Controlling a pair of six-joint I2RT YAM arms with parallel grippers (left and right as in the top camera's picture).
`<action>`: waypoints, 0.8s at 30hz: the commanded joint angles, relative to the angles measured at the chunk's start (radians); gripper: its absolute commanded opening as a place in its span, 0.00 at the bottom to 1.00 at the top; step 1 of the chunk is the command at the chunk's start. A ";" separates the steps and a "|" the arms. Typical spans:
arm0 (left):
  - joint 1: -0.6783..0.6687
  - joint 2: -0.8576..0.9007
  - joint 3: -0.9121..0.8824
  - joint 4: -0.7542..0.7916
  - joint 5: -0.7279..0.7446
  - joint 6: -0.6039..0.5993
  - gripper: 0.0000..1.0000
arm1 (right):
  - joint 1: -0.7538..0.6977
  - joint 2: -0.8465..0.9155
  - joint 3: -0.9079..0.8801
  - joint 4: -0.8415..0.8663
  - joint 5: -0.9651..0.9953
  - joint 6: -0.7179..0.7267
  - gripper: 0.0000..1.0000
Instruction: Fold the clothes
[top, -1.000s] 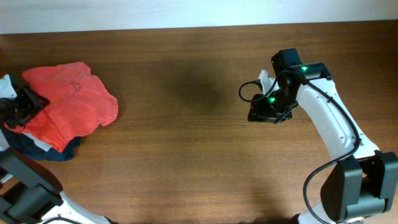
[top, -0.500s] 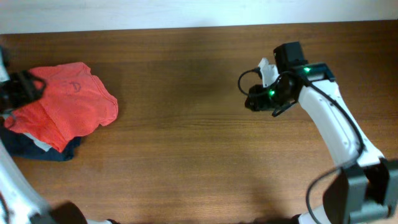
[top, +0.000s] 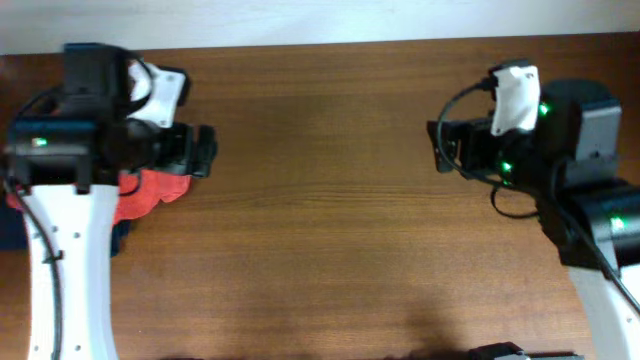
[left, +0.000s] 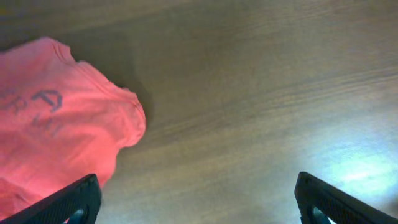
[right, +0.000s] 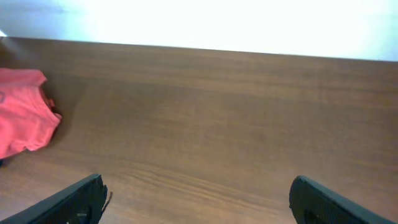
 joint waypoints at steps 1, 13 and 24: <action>-0.047 0.003 -0.024 0.049 -0.102 -0.053 0.99 | 0.000 0.018 0.000 -0.025 0.047 -0.003 0.99; -0.068 0.004 -0.026 0.077 -0.103 -0.053 0.99 | 0.002 0.034 0.000 -0.047 -0.172 -0.003 0.99; -0.068 0.003 -0.026 0.077 -0.103 -0.053 0.99 | -0.066 -0.082 0.002 -0.095 -0.306 -0.236 0.99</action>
